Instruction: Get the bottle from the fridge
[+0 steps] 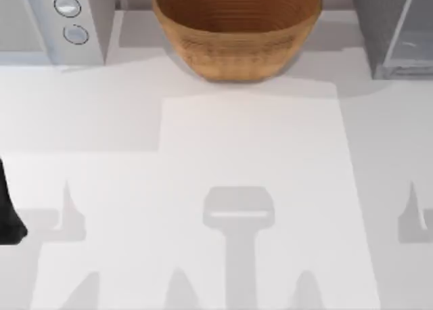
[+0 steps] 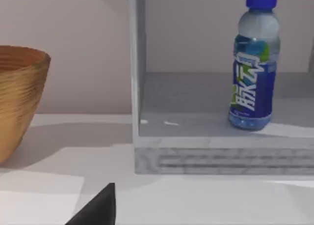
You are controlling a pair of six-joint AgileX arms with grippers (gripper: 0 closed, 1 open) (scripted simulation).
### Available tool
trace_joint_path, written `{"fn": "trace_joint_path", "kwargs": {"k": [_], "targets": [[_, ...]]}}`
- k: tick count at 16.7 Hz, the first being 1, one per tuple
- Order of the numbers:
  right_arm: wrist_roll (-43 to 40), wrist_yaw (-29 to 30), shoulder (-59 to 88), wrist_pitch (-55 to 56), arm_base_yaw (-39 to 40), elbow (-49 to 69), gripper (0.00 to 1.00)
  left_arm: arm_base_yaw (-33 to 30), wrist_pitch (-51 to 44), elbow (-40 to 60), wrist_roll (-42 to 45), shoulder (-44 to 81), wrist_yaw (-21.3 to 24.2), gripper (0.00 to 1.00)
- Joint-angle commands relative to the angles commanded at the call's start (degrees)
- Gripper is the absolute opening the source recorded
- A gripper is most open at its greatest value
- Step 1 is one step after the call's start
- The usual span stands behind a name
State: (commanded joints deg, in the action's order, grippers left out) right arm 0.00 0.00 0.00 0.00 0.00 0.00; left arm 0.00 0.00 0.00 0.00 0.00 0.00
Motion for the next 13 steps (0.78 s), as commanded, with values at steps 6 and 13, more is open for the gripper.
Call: {"fn": "trace_joint_path", "kwargs": {"k": [6,13], "targets": [[-0.01,-2.39,5.90,5.96,-1.76,0.79,1.00,0.00,0.00,0.00,0.00,0.00,0.00,1.00],[0.19,-11.31,37.54,34.47,-10.80,4.13,1.00,0.00,0.00,0.00,0.00,0.00,0.00,1.00]]}}
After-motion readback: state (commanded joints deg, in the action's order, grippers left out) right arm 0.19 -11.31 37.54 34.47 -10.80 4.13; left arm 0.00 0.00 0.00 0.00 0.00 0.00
